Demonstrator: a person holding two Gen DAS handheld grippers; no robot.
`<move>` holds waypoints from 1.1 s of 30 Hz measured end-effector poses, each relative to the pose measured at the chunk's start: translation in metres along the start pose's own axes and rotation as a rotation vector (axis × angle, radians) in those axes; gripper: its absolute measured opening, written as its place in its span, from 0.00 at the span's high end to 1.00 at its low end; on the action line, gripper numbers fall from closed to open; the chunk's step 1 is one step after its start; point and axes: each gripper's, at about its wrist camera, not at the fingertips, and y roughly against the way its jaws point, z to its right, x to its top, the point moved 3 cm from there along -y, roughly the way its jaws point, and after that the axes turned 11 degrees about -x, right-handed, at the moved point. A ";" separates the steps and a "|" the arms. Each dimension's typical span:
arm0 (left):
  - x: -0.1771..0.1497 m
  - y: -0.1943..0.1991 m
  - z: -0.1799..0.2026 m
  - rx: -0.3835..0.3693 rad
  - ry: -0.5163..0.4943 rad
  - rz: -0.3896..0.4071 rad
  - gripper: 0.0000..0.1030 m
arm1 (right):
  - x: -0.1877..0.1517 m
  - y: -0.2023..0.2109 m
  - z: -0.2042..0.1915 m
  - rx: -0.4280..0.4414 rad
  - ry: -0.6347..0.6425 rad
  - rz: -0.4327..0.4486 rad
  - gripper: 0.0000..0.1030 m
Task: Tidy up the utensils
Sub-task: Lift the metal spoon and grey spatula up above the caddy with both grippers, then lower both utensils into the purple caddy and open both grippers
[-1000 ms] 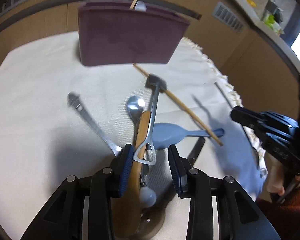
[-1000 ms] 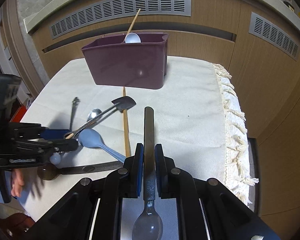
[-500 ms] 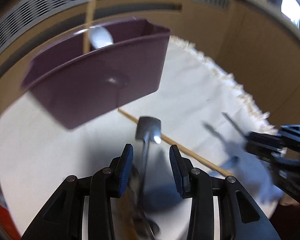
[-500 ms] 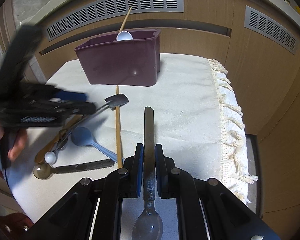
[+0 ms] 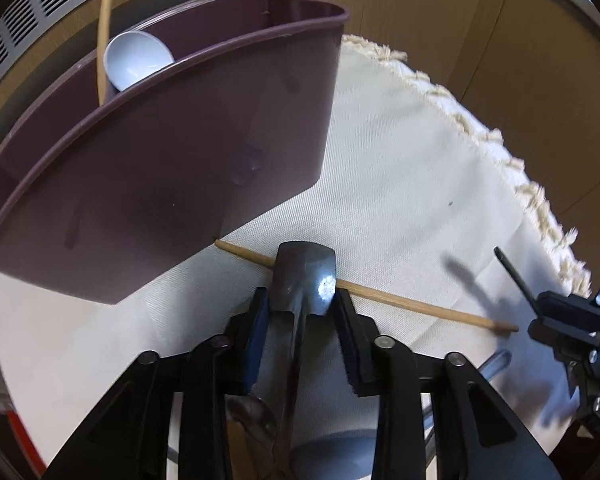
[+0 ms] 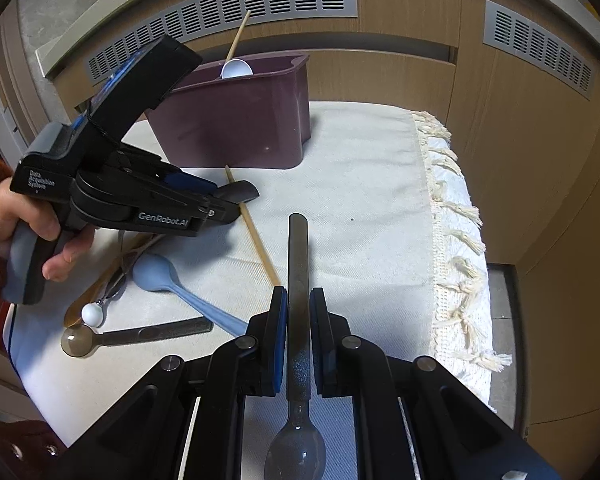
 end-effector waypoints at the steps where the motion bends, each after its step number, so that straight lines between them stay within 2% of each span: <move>1: -0.003 0.003 -0.002 -0.016 0.016 0.023 0.69 | 0.001 0.001 0.000 0.006 -0.005 0.002 0.91; 4: -0.020 0.027 -0.001 -0.085 0.060 0.134 0.69 | 0.003 0.005 0.004 0.052 -0.044 0.008 0.91; 7: -0.040 0.057 0.002 -0.108 0.082 0.252 0.69 | 0.006 0.009 0.007 0.076 -0.062 0.021 0.91; 13: -0.077 0.116 0.001 -0.090 0.131 0.462 0.69 | 0.023 0.014 0.003 0.156 -0.090 0.050 0.91; 16: -0.083 0.141 -0.004 -0.061 0.136 0.552 0.69 | 0.034 0.018 -0.005 0.138 -0.063 0.083 0.91; 19: -0.072 0.174 -0.011 -0.081 0.149 0.637 0.69 | 0.055 0.030 -0.011 0.103 -0.042 0.158 0.91; 21: -0.058 0.199 -0.017 -0.102 0.151 0.708 0.69 | 0.083 0.050 -0.014 0.097 -0.033 0.257 0.91; 24: -0.030 0.242 -0.023 -0.112 0.141 0.835 0.69 | 0.137 0.090 -0.014 0.083 -0.053 0.475 0.91; 27: -0.002 0.264 -0.035 -0.058 0.138 0.963 0.69 | 0.180 0.107 -0.017 0.078 -0.066 0.624 0.91; 29: 0.010 0.265 -0.049 -0.025 0.166 1.025 0.69 | 0.202 0.101 -0.019 0.096 -0.091 0.663 0.91; 33: 0.022 0.241 -0.080 0.001 0.252 1.049 0.69 | 0.229 0.064 -0.028 0.086 -0.124 0.679 0.91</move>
